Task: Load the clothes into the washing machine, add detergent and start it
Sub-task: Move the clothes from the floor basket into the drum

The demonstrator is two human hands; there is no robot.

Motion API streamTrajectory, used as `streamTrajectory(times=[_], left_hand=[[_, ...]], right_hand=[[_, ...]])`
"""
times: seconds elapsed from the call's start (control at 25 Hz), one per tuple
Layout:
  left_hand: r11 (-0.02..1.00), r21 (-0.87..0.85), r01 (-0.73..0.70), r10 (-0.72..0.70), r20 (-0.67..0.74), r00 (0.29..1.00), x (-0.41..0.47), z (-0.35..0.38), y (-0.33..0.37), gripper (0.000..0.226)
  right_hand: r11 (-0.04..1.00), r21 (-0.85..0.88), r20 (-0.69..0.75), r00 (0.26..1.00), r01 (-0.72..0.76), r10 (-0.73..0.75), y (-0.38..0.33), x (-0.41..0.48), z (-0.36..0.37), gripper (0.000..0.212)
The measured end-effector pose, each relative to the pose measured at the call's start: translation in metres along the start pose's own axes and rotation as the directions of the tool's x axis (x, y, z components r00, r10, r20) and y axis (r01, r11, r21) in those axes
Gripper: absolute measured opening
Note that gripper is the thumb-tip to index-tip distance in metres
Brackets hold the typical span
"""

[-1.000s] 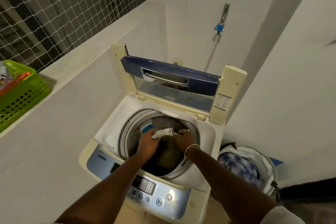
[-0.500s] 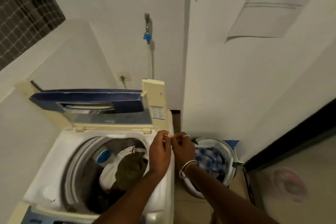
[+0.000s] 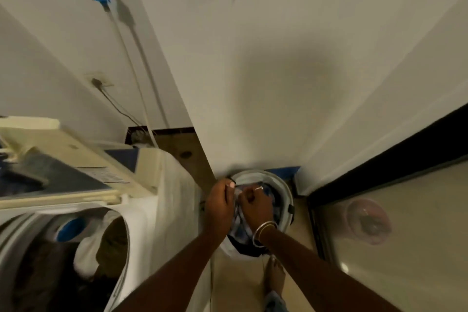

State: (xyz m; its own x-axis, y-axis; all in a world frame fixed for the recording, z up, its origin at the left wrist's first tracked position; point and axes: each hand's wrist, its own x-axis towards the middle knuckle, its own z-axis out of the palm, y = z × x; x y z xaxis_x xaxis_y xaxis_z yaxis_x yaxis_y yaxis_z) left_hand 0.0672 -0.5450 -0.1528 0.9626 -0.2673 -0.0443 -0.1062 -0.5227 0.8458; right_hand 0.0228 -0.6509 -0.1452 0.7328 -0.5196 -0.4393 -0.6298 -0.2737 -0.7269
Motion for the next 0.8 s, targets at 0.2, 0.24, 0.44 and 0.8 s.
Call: streamTrajectory(times=[0.2, 0.24, 0.44, 0.8], left_hand=[[0.988, 0.152, 0.029, -0.035, 0.039, 0.999, 0.023, 0.064, -0.080, 0.018], [0.981, 0.191, 0.044, -0.061, 0.083, 0.995, 0.026, 0.076, -0.099, 0.022], [0.963, 0.238, 0.127, -0.203, 0.328, 0.923, 0.018, 0.120, -0.203, 0.041], [0.772, 0.622, 0.129, -0.482, 0.441, 0.757, 0.031, 0.214, -0.356, 0.158]], right_hand=[[0.997, -0.065, 0.027, 0.999, -0.037, 0.039, 0.078, 0.063, 0.010, 0.018], [0.995, -0.081, 0.052, 0.996, -0.064, 0.069, 0.097, 0.078, 0.016, 0.018], [0.958, -0.277, 0.272, 0.951, -0.070, 0.147, 0.197, 0.141, 0.065, 0.039], [0.611, -0.702, 0.500, 0.864, 0.366, 0.058, 0.294, 0.247, 0.143, 0.125]])
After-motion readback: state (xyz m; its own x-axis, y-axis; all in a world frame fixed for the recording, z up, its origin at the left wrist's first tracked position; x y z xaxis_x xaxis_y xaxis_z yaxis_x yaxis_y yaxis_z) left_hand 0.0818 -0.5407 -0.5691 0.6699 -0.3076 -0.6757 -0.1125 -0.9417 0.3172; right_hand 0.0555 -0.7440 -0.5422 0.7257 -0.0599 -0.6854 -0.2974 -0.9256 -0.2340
